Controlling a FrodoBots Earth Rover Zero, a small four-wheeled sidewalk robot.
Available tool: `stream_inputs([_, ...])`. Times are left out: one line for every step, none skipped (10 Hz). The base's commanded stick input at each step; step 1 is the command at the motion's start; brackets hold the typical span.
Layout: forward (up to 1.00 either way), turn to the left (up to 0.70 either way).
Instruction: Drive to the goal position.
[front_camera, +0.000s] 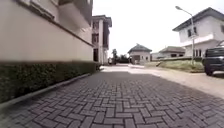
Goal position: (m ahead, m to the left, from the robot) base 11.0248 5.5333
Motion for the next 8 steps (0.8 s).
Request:
stream_inputs([0.5,0.0])
stream_inputs([0.5,0.0])
stream_inputs([0.5,0.0])
stream_inputs([0.5,0.0])
stream_inputs([0.5,0.0])
stream_inputs([0.5,0.0])
stream_inputs([0.5,0.0])
stream_inputs([0.5,0.0])
